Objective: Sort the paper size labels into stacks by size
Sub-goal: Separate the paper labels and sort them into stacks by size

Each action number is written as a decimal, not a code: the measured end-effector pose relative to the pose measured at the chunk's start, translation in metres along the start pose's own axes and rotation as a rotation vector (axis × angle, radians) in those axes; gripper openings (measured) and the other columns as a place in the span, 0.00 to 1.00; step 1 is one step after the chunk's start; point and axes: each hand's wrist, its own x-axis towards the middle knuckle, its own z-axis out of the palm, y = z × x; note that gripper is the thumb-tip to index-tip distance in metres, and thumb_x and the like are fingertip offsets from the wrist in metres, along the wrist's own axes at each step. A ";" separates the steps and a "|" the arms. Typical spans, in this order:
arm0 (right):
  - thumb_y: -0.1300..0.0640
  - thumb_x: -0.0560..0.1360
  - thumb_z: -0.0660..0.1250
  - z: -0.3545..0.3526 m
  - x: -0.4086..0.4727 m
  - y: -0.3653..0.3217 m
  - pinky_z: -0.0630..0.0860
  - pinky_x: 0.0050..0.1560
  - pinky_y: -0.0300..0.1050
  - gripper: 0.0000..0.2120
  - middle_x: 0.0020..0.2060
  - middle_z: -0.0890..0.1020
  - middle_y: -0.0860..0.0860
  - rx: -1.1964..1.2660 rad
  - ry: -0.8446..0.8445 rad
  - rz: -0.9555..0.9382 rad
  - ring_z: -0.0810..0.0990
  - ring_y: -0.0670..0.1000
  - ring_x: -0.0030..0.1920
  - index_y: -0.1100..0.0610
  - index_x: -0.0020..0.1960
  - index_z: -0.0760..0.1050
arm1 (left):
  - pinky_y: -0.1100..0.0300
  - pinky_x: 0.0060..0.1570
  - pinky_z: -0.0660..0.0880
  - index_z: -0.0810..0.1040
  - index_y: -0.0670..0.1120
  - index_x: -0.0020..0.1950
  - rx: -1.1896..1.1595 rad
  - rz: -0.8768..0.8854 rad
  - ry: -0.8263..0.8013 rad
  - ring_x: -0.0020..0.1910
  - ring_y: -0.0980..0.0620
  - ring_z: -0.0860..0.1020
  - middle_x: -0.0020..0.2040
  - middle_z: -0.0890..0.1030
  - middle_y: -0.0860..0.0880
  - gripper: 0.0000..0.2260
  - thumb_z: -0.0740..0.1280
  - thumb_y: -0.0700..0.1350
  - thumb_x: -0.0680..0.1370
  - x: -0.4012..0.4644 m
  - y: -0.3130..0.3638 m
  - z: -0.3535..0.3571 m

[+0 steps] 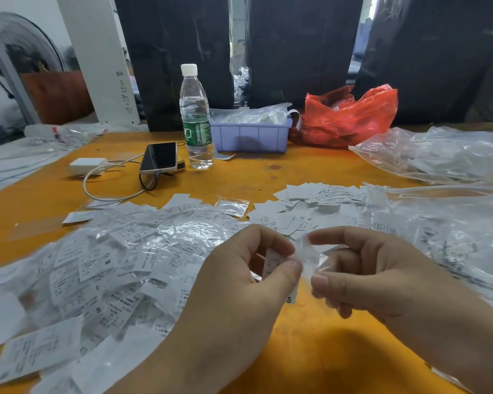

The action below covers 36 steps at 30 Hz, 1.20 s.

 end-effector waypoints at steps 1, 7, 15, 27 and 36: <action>0.64 0.56 0.74 0.000 0.001 0.000 0.71 0.26 0.38 0.27 0.29 0.79 0.59 0.007 0.005 -0.002 0.76 0.50 0.27 0.59 0.56 0.77 | 0.65 0.36 0.77 0.79 0.61 0.46 0.001 -0.001 0.010 0.35 0.57 0.80 0.38 0.82 0.55 0.08 0.69 0.56 0.68 0.000 -0.001 -0.001; 0.64 0.59 0.81 -0.001 -0.001 0.000 0.72 0.27 0.38 0.14 0.30 0.81 0.58 -0.017 -0.051 0.012 0.76 0.50 0.28 0.58 0.44 0.83 | 0.63 0.34 0.79 0.77 0.64 0.50 -0.115 0.005 0.071 0.37 0.55 0.82 0.43 0.82 0.55 0.14 0.71 0.44 0.76 0.003 -0.002 -0.001; 0.58 0.64 0.73 0.002 -0.002 0.001 0.73 0.29 0.38 0.05 0.28 0.80 0.56 -0.048 -0.130 -0.036 0.76 0.50 0.29 0.59 0.37 0.82 | 0.62 0.29 0.79 0.72 0.66 0.50 -0.114 0.024 0.150 0.30 0.53 0.82 0.41 0.80 0.53 0.20 0.67 0.38 0.79 0.004 0.005 -0.001; 0.59 0.64 0.77 0.004 -0.002 0.004 0.73 0.30 0.38 0.09 0.31 0.81 0.58 0.010 -0.090 -0.044 0.76 0.50 0.29 0.58 0.44 0.82 | 0.43 0.31 0.81 0.75 0.53 0.41 -0.171 -0.043 0.085 0.22 0.48 0.77 0.35 0.81 0.41 0.16 0.62 0.33 0.79 0.003 0.012 -0.004; 0.57 0.59 0.74 0.004 0.000 0.008 0.74 0.31 0.39 0.21 0.34 0.82 0.59 0.030 -0.064 -0.056 0.77 0.51 0.30 0.57 0.52 0.81 | 0.50 0.44 0.82 0.81 0.58 0.48 -0.104 -0.101 -0.042 0.42 0.54 0.82 0.42 0.83 0.53 0.14 0.64 0.63 0.71 0.005 -0.001 -0.003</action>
